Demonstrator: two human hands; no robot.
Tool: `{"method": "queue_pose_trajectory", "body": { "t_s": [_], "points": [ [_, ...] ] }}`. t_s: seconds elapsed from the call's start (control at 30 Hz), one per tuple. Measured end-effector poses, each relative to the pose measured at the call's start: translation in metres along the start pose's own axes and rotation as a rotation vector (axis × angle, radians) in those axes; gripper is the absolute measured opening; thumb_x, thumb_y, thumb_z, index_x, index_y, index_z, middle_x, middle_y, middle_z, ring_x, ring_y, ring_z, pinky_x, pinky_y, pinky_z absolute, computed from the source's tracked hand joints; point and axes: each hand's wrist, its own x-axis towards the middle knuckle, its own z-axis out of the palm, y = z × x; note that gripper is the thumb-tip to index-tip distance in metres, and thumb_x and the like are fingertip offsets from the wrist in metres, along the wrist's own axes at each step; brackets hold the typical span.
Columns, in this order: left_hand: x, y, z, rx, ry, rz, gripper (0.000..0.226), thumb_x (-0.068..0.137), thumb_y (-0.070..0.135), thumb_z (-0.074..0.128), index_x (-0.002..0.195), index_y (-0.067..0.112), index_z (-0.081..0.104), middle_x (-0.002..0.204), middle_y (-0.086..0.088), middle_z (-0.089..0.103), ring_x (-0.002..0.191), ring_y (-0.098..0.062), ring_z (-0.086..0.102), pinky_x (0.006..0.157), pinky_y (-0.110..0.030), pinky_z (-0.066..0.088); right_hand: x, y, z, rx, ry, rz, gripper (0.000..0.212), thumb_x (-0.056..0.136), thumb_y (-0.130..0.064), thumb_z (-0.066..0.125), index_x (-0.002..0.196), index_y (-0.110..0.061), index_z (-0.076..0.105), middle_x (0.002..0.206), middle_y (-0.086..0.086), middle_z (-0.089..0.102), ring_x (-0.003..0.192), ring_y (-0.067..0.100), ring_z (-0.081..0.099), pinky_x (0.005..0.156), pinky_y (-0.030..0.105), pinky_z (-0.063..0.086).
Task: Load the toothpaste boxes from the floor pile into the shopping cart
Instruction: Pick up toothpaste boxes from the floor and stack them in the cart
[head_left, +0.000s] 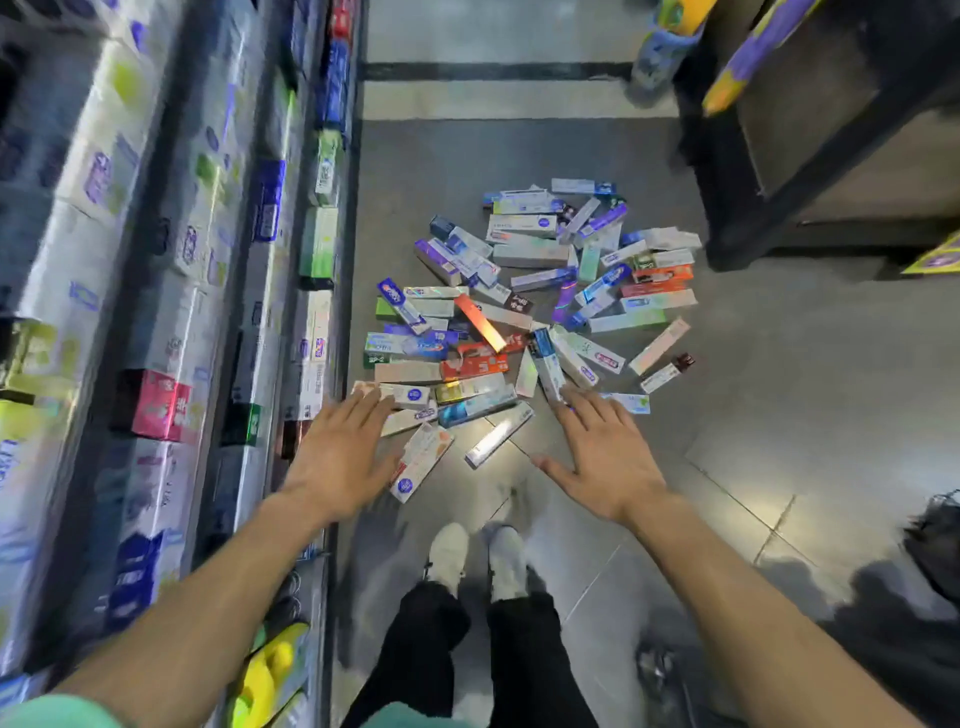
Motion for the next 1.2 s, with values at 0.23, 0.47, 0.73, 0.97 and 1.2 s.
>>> {"method": "queue_pose_trajectory", "body": {
  "t_s": [0.23,0.47,0.73,0.97,1.2],
  "points": [
    [0.08,-0.009,0.129,-0.103,0.019,-0.014,0.071,0.089,0.048,0.048,0.146,0.006,0.05,0.149,-0.015,0.052,0.14,-0.035,0.046,0.114,-0.053,0.038,0.113,0.026,0.125,-0.026,-0.068,-0.11,0.09,0.087,-0.071,0.021,0.158,-0.016,0.027,0.165,0.008,0.025,0.153,0.03,0.018,0.125,0.046,0.008],
    [0.148,-0.055,0.336,-0.136,0.013,-0.026,0.074,0.092,0.052,0.04,0.149,0.006,0.045,0.154,-0.016,0.046,0.142,-0.038,0.042,0.117,-0.052,0.034,0.208,0.035,0.344,-0.054,-0.185,-0.23,0.091,0.089,-0.067,0.055,0.16,-0.023,0.019,0.169,0.004,0.011,0.156,0.026,0.009,0.126,0.048,0.007],
    [0.228,-0.094,0.503,-0.099,0.058,-0.036,0.075,0.097,0.053,0.038,0.159,0.012,0.026,0.167,-0.007,0.022,0.154,-0.027,0.019,0.123,-0.035,0.003,0.307,0.072,0.505,-0.152,-0.135,-0.31,0.09,0.086,-0.059,0.067,0.158,-0.027,0.023,0.168,0.003,0.017,0.154,0.026,0.014,0.124,0.046,0.007],
    [0.251,-0.115,0.546,0.054,0.002,0.052,0.08,0.102,0.06,0.034,0.163,0.015,0.009,0.17,-0.004,0.008,0.157,-0.022,0.006,0.124,-0.035,-0.001,0.348,0.094,0.558,-0.288,-0.041,-0.369,0.067,0.079,-0.053,0.071,0.138,-0.025,0.055,0.139,0.005,0.058,0.136,0.03,0.045,0.119,0.05,0.022],
    [0.225,-0.134,0.553,0.007,0.042,-0.024,0.089,0.094,0.069,0.02,0.16,0.01,0.019,0.167,-0.01,0.02,0.155,-0.025,0.017,0.125,-0.036,0.006,0.361,0.08,0.545,-0.327,-0.096,-0.341,0.057,0.085,-0.06,0.066,0.129,-0.028,0.05,0.126,0.001,0.06,0.121,0.025,0.053,0.11,0.044,0.033]
  ]
}}
